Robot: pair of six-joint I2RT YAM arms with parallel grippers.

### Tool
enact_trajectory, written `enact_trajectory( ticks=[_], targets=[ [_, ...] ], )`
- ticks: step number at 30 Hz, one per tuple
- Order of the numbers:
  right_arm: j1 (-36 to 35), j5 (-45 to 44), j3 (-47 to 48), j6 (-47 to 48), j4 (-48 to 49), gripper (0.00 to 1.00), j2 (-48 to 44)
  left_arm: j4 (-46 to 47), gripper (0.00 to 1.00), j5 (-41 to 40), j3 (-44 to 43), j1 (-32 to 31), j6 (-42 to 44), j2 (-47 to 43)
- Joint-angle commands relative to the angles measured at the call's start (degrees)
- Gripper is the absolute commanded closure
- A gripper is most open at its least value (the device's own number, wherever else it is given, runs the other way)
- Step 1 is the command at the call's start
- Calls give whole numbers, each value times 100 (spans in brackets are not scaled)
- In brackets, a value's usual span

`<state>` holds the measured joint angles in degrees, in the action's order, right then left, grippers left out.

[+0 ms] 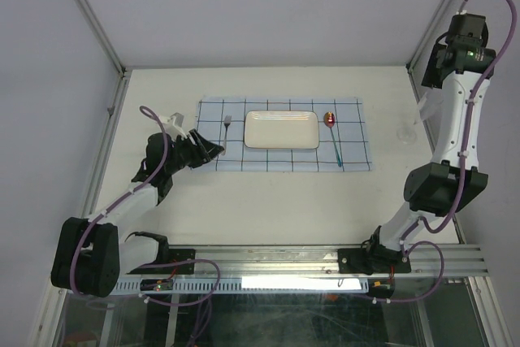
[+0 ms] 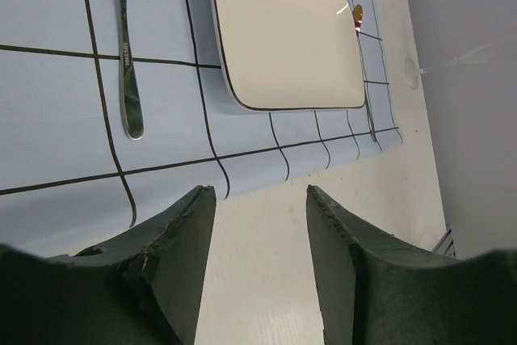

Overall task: Set the dinner table for one person
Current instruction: Pick up the cup at the center of the board.

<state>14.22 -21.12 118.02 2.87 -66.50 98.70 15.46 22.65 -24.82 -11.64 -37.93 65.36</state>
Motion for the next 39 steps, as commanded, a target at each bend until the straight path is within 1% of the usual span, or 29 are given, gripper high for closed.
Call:
enact_trajectory(
  ticks=[1, 7, 15, 24, 39],
  targets=[
    [26, 524, -89, -20, 216, 40, -208, 193, 50, 99, -20, -44, -4, -229],
    [147, 1227, -70, -121, 255, 40, -109, 147, 50, 113, -25, -56, -4, -271],
    [257, 1769, 0, -238, 267, 40, 202, 125, 50, 90, -8, -55, 6, -283],
    [259, 1862, -504, -245, 660, 41, 268, 89, 49, 66, 12, -62, 22, -299],
    [322, 1878, -549, -103, 841, 41, 600, -2, 49, 7, 15, -59, 59, -357]
  ],
)
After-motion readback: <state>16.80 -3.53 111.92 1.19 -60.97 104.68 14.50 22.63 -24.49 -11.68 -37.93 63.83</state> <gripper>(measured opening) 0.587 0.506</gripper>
